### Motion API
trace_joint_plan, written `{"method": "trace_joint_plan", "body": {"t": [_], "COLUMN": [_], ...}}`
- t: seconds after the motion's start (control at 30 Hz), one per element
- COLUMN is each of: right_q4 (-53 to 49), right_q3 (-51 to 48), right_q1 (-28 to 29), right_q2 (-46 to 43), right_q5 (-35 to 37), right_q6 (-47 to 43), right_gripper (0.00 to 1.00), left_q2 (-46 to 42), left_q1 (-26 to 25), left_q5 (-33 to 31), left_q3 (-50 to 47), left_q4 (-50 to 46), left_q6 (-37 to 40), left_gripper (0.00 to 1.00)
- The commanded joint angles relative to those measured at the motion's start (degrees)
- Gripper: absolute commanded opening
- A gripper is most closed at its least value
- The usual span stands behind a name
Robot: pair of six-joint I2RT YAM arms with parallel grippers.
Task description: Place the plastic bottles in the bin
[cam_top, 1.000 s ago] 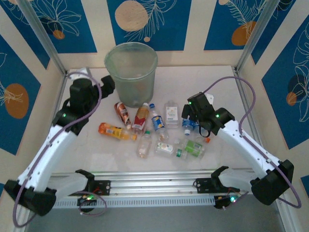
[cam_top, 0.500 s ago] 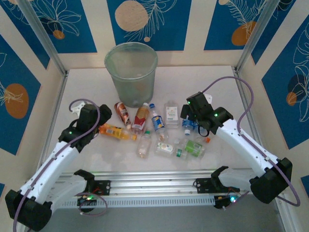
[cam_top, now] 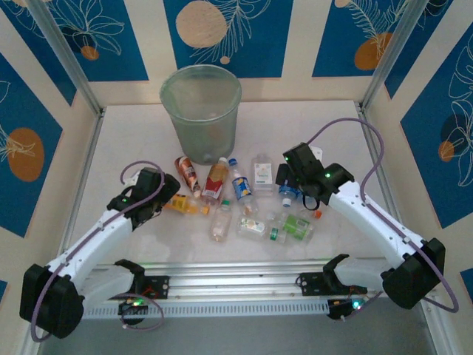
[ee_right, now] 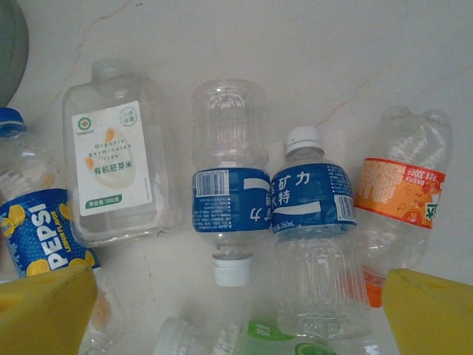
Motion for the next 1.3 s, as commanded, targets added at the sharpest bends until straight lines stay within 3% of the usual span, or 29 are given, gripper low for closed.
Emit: {"method": "trace_joint_plan", "body": {"t": [0.0,0.73,1.03,1.27], "right_q4": [-1.3,-1.5,-1.5,-1.6], "right_q3": [1.0,2.5,2.4,2.4], "right_q1": [0.4,0.4,0.4,0.4], "right_q2": [0.9,3.0,2.9,2.9], "right_q5": [-0.8,-0.2,-0.2,0.2], "right_q6": [-0.4,-0.3,-0.1,0.1], "right_gripper": [0.99,0.99,0.99,0.99], "left_q2": [1.6,19.0,23.4,23.2], "left_q1": [0.5,2.1,2.9,4.2], "left_q5": [0.2,3.4,3.7,2.3], "left_q3": [-0.3,0.8,1.8,1.7], "left_q4": [1.5,10.2,11.0,10.7], "left_q6": [-3.6,-5.6,-6.6,-5.9], "left_gripper": [1.00,0.97,0.82,0.61]}}
